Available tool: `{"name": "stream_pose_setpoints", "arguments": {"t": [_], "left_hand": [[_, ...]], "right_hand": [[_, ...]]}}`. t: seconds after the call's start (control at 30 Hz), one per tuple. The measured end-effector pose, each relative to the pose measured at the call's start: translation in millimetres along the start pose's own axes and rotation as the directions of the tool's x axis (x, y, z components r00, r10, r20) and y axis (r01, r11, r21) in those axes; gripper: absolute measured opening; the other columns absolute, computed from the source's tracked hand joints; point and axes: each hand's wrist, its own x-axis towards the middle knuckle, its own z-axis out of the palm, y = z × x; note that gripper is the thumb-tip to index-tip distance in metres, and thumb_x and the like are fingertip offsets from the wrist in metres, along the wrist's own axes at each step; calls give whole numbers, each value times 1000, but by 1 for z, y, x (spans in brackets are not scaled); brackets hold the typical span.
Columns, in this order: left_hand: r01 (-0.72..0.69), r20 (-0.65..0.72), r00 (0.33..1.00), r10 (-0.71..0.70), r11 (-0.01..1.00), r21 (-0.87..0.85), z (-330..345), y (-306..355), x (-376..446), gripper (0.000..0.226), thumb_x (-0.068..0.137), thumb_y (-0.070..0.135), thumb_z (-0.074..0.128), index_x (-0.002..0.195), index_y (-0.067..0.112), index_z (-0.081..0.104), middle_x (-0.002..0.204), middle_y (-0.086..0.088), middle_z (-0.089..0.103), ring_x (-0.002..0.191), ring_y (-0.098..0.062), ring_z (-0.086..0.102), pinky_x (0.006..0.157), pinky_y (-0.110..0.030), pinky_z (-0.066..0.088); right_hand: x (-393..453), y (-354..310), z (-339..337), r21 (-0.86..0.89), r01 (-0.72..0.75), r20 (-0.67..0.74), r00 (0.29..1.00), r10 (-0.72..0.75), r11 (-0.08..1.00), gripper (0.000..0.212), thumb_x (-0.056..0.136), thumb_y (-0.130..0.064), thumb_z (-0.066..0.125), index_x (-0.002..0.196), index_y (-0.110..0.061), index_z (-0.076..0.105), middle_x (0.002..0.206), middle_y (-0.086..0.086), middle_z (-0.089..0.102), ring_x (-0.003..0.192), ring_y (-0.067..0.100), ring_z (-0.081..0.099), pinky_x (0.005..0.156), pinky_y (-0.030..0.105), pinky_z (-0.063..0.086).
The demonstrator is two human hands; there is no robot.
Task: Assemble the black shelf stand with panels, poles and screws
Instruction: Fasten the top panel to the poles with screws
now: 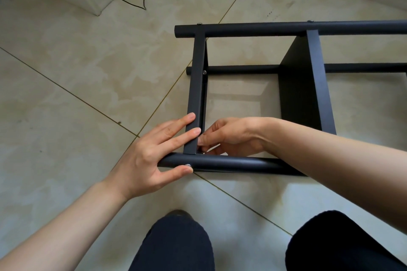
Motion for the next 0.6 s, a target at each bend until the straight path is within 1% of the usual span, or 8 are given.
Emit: {"name": "stream_pose_setpoints", "arguments": {"t": [0.07, 0.13, 0.27, 0.37, 0.4, 0.5, 0.53, 0.6], "left_hand": [[-2, -3, 1000, 2, 1000, 1, 0, 0, 0, 60, 97, 46, 60, 146, 13, 47, 160, -5, 37, 143, -23, 43, 115, -35, 38], [-3, -4, 1000, 3, 1000, 1, 0, 0, 0, 60, 97, 46, 60, 146, 13, 47, 160, -5, 37, 142, -23, 43, 115, -35, 38], [-5, -4, 1000, 5, 1000, -5, 0, 0, 1, 60, 97, 46, 59, 146, 12, 47, 160, -6, 37, 142, -24, 44, 114, -36, 38], [1, -1, 1000, -1, 1000, -4, -1, 0, 0, 61, 97, 46, 59, 146, 13, 47, 160, -5, 36, 143, -22, 43, 115, -34, 37], [3, 0, 1000, -3, 1000, -4, -1, 1, -1, 61, 97, 47, 59, 146, 13, 46, 160, -4, 36, 143, -22, 42, 115, -34, 37], [4, -4, 1000, -4, 1000, -8, 1, 2, -2, 60, 97, 47, 59, 146, 14, 47, 161, -4, 36, 144, -23, 42, 115, -35, 37], [2, -6, 1000, -2, 1000, -10, 1, 2, -3, 60, 97, 47, 59, 146, 13, 47, 160, -5, 37, 144, -23, 42, 115, -36, 38], [-2, -14, 1000, 1, 1000, -15, 2, 3, -4, 60, 98, 47, 59, 145, 11, 48, 159, -8, 38, 143, -23, 42, 115, -36, 38]], "right_hand": [[1, 0, 1, -13, 5, 6, 1000, -5, 1000, 21, 94, -15, 63, 75, -11, 68, 82, 7, 58, 84, 21, 54, 90, 36, 40], [2, 0, 3, -42, 11, 6, 1000, -10, 999, 22, 95, -14, 61, 74, -10, 68, 82, 9, 58, 87, 24, 53, 91, 37, 42], [1, -2, 5, -64, 2, 8, 1000, -2, 998, 14, 98, -13, 57, 98, -3, 66, 101, 19, 56, 97, 29, 52, 94, 39, 43], [2, -4, 7, -71, -5, 0, 1000, 5, 997, 17, 98, -15, 59, 107, -3, 67, 103, 18, 56, 97, 28, 53, 92, 38, 43], [2, -4, 7, -86, -13, -3, 1000, 13, 996, 17, 97, -16, 60, 106, -4, 67, 101, 17, 58, 95, 27, 54, 90, 37, 44], [-1, -5, 9, -151, -40, -9, 999, 39, 988, 16, 95, -20, 60, 87, -8, 66, 87, 9, 61, 82, 20, 57, 77, 30, 47], [-2, -5, 10, -171, -45, -8, 999, 44, 984, 17, 95, -22, 61, 84, -9, 66, 86, 8, 61, 81, 19, 57, 74, 29, 46], [-2, -4, 11, -185, -53, 2, 999, 54, 981, 20, 95, -25, 62, 92, -6, 68, 91, 9, 61, 84, 20, 56, 76, 31, 46]]}}
